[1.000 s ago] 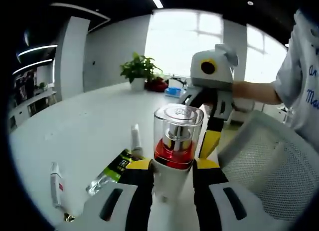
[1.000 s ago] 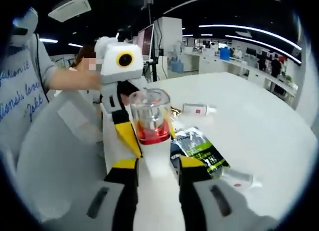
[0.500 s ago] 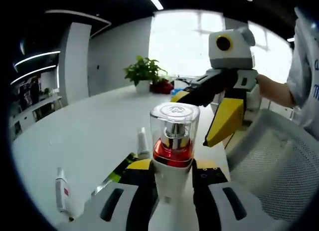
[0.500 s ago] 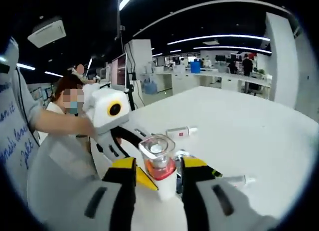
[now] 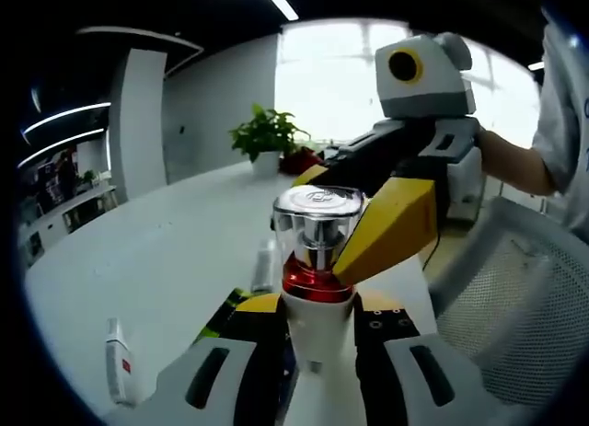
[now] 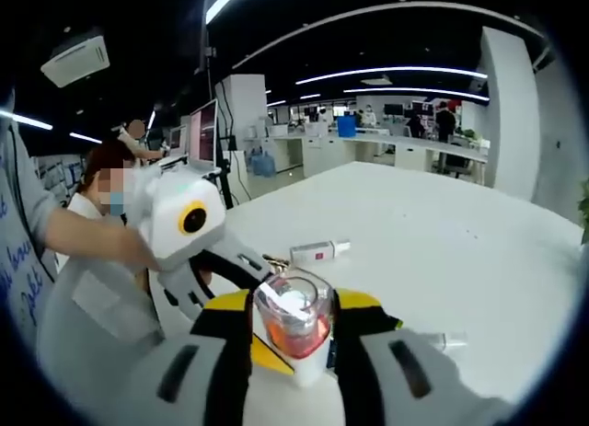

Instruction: Arrange the skincare products in the storage area until every visible bottle or jar stands upright without overlapping.

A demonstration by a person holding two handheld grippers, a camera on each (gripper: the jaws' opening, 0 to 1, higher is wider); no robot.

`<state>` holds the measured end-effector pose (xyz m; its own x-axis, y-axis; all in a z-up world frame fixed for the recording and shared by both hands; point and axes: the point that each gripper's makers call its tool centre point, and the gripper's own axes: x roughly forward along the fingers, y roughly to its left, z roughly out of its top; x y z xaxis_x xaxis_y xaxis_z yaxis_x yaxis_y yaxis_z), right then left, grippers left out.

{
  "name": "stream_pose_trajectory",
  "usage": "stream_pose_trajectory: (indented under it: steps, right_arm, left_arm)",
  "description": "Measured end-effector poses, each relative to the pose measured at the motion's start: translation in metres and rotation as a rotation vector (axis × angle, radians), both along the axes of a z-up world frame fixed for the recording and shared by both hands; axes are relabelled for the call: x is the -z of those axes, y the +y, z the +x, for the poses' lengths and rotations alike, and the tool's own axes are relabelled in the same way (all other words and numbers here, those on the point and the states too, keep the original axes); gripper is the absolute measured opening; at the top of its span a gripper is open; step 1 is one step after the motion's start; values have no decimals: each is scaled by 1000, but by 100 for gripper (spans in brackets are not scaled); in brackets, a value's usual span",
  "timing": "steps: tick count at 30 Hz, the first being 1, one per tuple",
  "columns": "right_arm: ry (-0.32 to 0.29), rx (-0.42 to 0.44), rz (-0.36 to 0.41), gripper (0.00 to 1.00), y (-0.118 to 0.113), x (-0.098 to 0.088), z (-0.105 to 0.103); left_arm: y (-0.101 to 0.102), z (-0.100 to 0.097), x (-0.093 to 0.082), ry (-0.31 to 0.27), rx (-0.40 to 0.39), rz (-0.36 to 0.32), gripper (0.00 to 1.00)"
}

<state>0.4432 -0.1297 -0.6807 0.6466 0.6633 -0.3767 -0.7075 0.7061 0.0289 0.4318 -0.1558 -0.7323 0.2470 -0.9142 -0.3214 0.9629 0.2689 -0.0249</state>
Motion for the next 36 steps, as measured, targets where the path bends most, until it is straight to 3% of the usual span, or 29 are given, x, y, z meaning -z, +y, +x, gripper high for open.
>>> stream_pose_trajectory:
  steps: [14,36]
  right_arm:
    - [-39,38,-47,30,-17,-1,10]
    - [-30,19,-76,30,-30,-2,10]
  left_arm:
    - [-15,12,-1,13,12,-16,24]
    - [-29,11,-1,28,10,-15,25]
